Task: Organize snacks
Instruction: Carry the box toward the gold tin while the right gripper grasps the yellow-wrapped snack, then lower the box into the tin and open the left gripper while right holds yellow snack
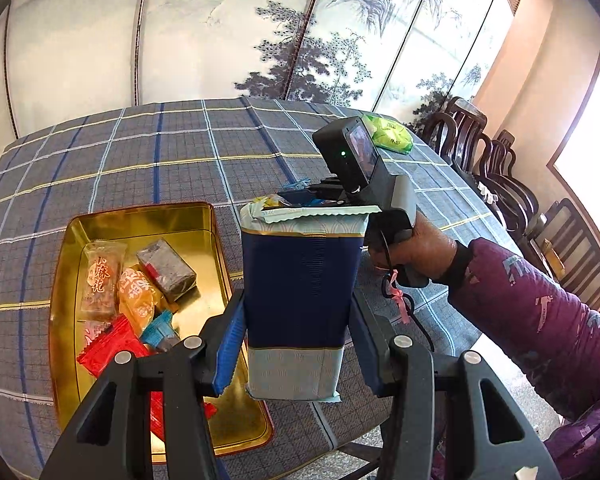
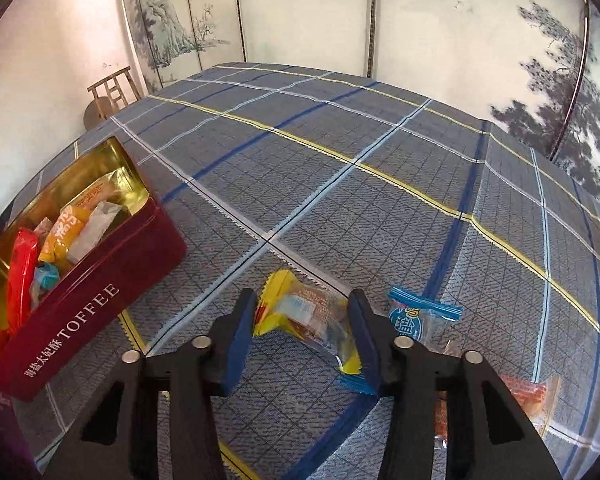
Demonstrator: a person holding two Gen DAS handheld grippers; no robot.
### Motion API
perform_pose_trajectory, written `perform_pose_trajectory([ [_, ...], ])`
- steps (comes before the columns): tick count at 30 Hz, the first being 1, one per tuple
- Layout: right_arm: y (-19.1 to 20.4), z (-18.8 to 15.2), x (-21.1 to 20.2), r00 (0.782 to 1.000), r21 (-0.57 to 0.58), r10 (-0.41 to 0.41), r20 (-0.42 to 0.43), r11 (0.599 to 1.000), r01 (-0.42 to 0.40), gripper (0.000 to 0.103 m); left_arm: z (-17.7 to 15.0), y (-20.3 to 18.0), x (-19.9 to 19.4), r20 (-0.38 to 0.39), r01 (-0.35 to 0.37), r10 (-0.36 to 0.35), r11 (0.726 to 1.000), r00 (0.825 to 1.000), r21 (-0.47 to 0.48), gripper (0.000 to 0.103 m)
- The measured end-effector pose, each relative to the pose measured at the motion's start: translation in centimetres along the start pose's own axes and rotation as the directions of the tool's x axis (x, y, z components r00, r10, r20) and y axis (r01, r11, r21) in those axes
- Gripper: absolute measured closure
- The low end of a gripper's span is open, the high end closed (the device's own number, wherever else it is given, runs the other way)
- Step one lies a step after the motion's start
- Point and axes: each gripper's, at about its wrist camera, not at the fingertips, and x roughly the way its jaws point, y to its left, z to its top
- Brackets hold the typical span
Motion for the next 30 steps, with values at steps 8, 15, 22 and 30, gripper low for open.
perform_pose_trajectory([
  [8, 2.4, -2.2, -4.4, 0.996, 0.076, 0.036, 0.088, 0.996, -0.042, 0.070, -0.6, 0.2, -1.5, 0.023, -0.033, 0.034, 0.999, 0.999, -0.029, 0.058],
  [15, 4.8, -7.5, -8.9, 0.989, 0.169, 0.002, 0.149, 0.985, -0.027, 0.070, -1.7, 1.2, -4.2, 0.061, -0.093, 0.097, 0.993, 0.993, -0.067, 0.058],
  [22, 3.9, -10.0, -8.9, 0.992, 0.247, -0.042, 0.123, 0.969, 0.011, 0.070, -3.2, 3.6, -5.6, 0.064, -0.221, 0.227, 0.971, 0.972, -0.090, 0.058],
  [30, 3.3, -10.2, -8.9, 0.991, 0.276, -0.051, 0.127, 0.961, 0.014, 0.070, -3.6, 5.7, -5.2, 0.047, -0.227, 0.234, 0.965, 0.971, -0.128, 0.058],
])
